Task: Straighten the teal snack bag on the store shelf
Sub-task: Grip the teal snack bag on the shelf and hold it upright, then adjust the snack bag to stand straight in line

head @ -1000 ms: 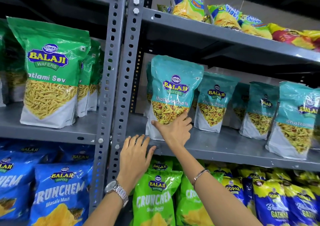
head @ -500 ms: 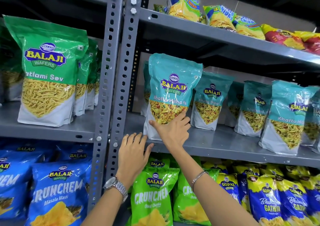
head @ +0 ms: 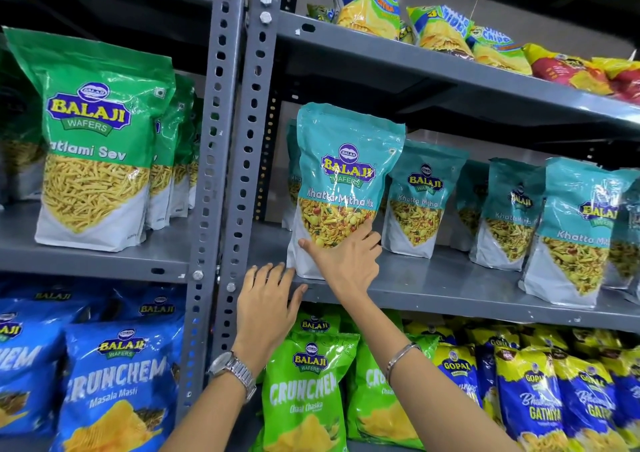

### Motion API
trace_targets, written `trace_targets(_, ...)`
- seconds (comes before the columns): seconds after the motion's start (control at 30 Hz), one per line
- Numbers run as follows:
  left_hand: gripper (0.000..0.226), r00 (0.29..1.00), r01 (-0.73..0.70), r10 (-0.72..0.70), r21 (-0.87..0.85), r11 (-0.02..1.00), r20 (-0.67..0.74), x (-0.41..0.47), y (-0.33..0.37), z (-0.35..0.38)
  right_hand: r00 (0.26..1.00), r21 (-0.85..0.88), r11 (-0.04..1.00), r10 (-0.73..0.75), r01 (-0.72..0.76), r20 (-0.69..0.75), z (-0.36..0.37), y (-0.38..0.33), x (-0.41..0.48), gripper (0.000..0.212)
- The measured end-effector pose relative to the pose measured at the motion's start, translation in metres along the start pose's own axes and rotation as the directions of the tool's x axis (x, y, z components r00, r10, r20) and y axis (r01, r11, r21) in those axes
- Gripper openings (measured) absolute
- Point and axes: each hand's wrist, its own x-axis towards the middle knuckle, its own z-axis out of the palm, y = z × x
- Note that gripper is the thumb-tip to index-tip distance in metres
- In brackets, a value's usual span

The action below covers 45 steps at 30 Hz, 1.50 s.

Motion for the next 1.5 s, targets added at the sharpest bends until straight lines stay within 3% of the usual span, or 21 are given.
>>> trace_targets(0.17, 0.053, 0.999, 0.029, -0.028, -0.027, 0.999, 0.018, -0.001, 0.000, 0.002, 0.999, -0.012, 0.999, -0.033, 0.033, 0.015, 0.000, 0.004, -0.002, 0.131)
trace_targets(0.33, 0.055, 0.992, 0.065, -0.077, -0.117, 0.991, -0.099, -0.007, 0.004, 0.003, 0.998, 0.170, 0.985, 0.009, -0.020, 0.069, -0.029, 0.021, 0.016, 0.112)
trace_targets(0.47, 0.046, 0.970, -0.039, -0.009, -0.192, 0.981, -0.243, -0.018, 0.027, 0.008, 0.996, 0.265, 0.960, 0.085, -0.087, 0.021, -0.059, 0.060, 0.046, 0.084)
trace_targets(0.67, 0.037, 0.967, -0.151, 0.079, -0.299, 0.942, -0.241, -0.012, 0.101, 0.026, 0.983, 0.232, 0.956, 0.185, -0.179, -0.004, -0.072, 0.119, 0.096, 0.067)
trace_targets(0.83, 0.042, 0.986, -0.141, 0.113, -0.257, 0.956, -0.120, 0.011, 0.155, 0.044, 0.986, 0.126, 0.978, 0.166, -0.167, 0.015, -0.069, 0.150, 0.132, 0.071)
trace_targets(1.0, 0.045, 0.997, -0.066, 0.060, -0.155, 0.986, -0.039, 0.020, 0.175, 0.063, 0.996, 0.078, 0.993, 0.083, -0.086, 0.038, -0.058, 0.165, 0.166, 0.070)
trace_targets(1.23, 0.049, 0.993, -0.084, 0.078, -0.064, 0.994, -0.092, 0.019, 0.175, 0.076, 0.996, 0.148, 0.988, 0.033, -0.045, 0.079, -0.020, 0.162, 0.206, 0.089)
trace_targets(1.5, 0.049, 0.983, -0.110, 0.113, 0.028, 0.994, -0.142, 0.019, 0.172, 0.078, 0.991, 0.249, 0.959, 0.131, -0.136, 0.040, 0.020, 0.149, 0.240, 0.123)
